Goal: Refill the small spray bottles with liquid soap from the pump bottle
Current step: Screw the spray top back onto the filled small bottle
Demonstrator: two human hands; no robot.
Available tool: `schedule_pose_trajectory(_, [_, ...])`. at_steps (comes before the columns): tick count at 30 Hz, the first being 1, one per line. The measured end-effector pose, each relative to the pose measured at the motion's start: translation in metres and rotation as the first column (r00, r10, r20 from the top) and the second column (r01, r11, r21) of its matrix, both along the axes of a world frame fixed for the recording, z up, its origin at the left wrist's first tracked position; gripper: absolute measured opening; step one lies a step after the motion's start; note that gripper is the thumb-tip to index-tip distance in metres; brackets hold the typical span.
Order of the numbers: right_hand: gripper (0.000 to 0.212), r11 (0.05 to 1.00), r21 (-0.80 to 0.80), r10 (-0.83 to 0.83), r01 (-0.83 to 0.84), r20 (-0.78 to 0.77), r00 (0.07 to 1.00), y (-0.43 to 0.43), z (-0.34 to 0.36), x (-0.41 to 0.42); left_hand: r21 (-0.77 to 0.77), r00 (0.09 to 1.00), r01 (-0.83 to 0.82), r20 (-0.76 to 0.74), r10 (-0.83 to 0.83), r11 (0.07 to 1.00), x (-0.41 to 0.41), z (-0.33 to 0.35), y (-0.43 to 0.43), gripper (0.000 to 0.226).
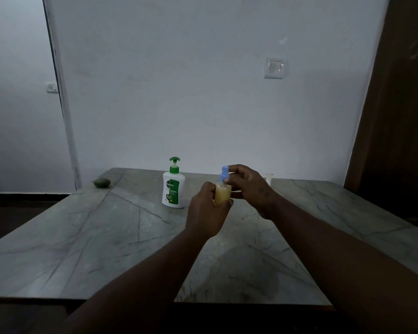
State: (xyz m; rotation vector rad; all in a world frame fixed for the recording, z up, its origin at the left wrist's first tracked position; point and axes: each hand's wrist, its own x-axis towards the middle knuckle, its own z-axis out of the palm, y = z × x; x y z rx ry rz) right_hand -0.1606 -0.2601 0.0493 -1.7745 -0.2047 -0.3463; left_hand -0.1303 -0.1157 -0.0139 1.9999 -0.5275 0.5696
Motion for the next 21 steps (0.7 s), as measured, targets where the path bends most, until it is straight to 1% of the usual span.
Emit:
schedule_pose_trajectory(4, [0.016,0.998,-0.035,-0.052,0.053,0.047,0.998,-0.002,-0.004,0.003,-0.001,1.000,-0.005,-0.007,0.005,1.000,0.001,-0.002,-0.003,0.037])
schedule_pose_trajectory(9, [0.022,0.992,-0.073,-0.095,0.103,0.103,0.990,-0.003,-0.008,0.006,0.003,1.000,-0.004,-0.007,0.004,1.000,0.004,-0.006,-0.007,0.038])
schedule_pose_trajectory(13, [0.020,0.999,-0.040,-0.016,0.016,0.005,1.000,-0.007,-0.009,0.009,-0.005,1.000,0.009,-0.003,-0.009,1.000,0.008,-0.009,-0.009,0.035])
schedule_pose_trajectory(15, [0.023,1.000,-0.024,-0.009,0.009,-0.010,1.000,-0.010,-0.009,0.010,0.005,1.000,0.006,-0.012,-0.006,1.000,0.010,-0.010,-0.010,0.036])
schedule_pose_trajectory(17, [0.018,0.999,-0.028,-0.030,0.031,0.017,0.999,-0.012,-0.009,0.012,0.007,1.000,0.004,-0.018,-0.004,1.000,0.013,-0.011,-0.011,0.037])
schedule_pose_trajectory(20, [0.002,0.998,-0.037,-0.044,0.046,0.049,0.998,-0.013,-0.012,0.015,0.009,1.000,-0.009,-0.022,0.009,1.000,0.015,-0.013,-0.013,0.039])
schedule_pose_trajectory(21, [0.005,0.997,-0.047,-0.054,0.057,0.057,0.997,-0.013,-0.014,0.017,0.011,1.000,-0.014,-0.019,0.014,1.000,0.016,-0.014,-0.014,0.039])
